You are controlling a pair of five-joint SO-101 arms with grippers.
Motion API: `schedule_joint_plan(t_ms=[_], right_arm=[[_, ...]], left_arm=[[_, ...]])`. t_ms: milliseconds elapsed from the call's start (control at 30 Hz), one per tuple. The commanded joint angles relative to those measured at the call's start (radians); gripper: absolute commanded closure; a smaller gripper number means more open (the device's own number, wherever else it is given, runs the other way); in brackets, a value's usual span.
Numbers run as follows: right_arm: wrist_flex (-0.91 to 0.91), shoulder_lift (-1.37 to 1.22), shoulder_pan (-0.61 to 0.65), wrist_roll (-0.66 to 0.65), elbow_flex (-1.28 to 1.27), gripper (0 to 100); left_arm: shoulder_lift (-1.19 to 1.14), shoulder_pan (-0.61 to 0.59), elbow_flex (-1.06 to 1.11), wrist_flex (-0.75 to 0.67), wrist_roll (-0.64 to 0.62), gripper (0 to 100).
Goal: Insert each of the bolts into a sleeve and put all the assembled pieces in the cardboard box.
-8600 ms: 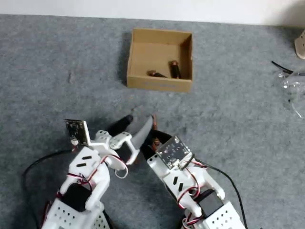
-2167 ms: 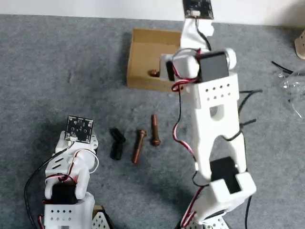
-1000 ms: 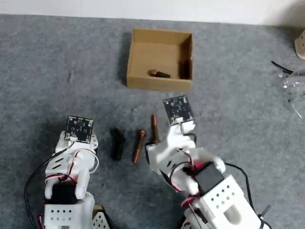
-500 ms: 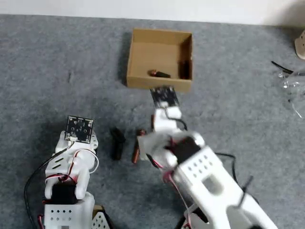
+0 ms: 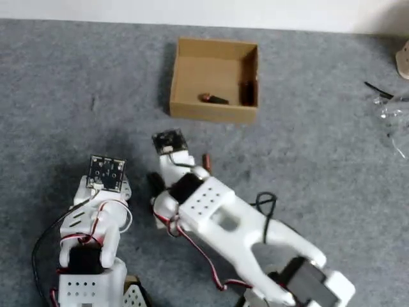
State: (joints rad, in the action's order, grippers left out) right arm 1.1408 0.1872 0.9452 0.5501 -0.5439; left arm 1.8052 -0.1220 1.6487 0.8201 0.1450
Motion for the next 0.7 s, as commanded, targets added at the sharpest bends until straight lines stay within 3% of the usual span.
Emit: schedule_joint_plan(t_ms=[0,200,333,667], right_arm=[[-0.068,-0.067,-0.012,0.051,0.044,73.1],[-0.189,-0.177,-0.044,0.066,0.045,73.1],[-0.275,-0.191,-0.056,0.189,0.045,73.1],[-0.358,-0.193,-0.097,0.201,0.038,73.1]], left_arm=[[0.010,-0.044,-0.027,-0.021,-0.029,99],[0.010,-0.114,-0.042,-0.021,-0.081,99],[0.010,-0.114,-0.042,-0.021,-0.081,99],[0.010,-0.114,-0.042,-0.020,-0.081,99]])
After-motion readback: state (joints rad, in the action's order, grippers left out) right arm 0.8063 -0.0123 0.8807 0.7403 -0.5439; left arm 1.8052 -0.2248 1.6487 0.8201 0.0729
